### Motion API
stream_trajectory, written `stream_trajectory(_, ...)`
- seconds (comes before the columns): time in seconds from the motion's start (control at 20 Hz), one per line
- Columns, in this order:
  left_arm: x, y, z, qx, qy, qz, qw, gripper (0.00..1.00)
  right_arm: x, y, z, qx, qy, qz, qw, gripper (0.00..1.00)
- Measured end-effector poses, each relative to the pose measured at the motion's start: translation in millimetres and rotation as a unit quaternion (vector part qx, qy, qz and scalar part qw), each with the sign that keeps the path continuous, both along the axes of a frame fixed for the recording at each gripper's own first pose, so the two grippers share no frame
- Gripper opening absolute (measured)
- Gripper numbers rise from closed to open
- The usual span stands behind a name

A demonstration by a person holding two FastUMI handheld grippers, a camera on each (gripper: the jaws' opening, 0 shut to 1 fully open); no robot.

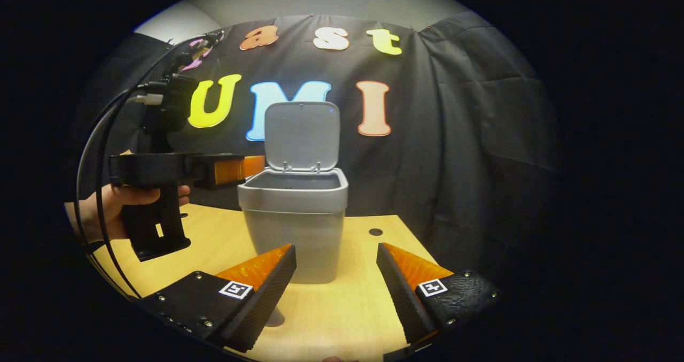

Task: Press the lid of the desktop garbage bin to open it, pick up the crumpled paper on the desktop and throw it into the bin, then pick up the pop can on the desktop and drop it into the bin, and finally close the garbage bin lid.

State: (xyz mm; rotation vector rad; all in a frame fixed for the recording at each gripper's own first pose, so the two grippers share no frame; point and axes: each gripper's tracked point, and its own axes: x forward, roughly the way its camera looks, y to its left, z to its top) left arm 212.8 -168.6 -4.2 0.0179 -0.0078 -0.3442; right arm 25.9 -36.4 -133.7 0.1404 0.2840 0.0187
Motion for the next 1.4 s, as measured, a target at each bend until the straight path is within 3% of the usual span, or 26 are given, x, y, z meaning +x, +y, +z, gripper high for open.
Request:
stream_trajectory(0.3, -42, 60, 6, 0.006, -0.02, 0.061, 0.998, 0.96, 4, 71, -34, 0.02, 0.038, 0.101, 0.994, 1.0)
stream_trajectory(0.4, -53, 76, 1, 0.007, -0.016, 0.077, 0.997, 0.96, 2, 91, -51, 0.022, 0.059, 0.132, 0.989, 0.97)
stream_trajectory(0.6, -71, 103, -11, 0.012, -0.006, 0.104, 0.995, 0.97, 1, 115, -79, 0.016, 0.096, 0.168, 0.981, 0.97)
stream_trajectory(1.25, -96, 137, -15, -0.002, 0.004, 0.136, 0.991, 0.97, -9, 137, -155, -0.008, 0.197, 0.178, 0.964, 0.97)
stream_trajectory(1.3, -96, 137, -16, -0.002, 0.005, 0.136, 0.991, 0.97, -7, 135, -151, -0.008, 0.197, 0.176, 0.964, 0.95)
stream_trajectory(1.35, -96, 137, -16, -0.003, 0.005, 0.136, 0.991, 0.94, -10, 135, -152, -0.007, 0.198, 0.176, 0.964, 0.85)
stream_trajectory(1.4, -96, 137, -16, -0.005, 0.004, 0.134, 0.991, 0.97, -9, 134, -150, -0.011, 0.196, 0.174, 0.965, 0.84)
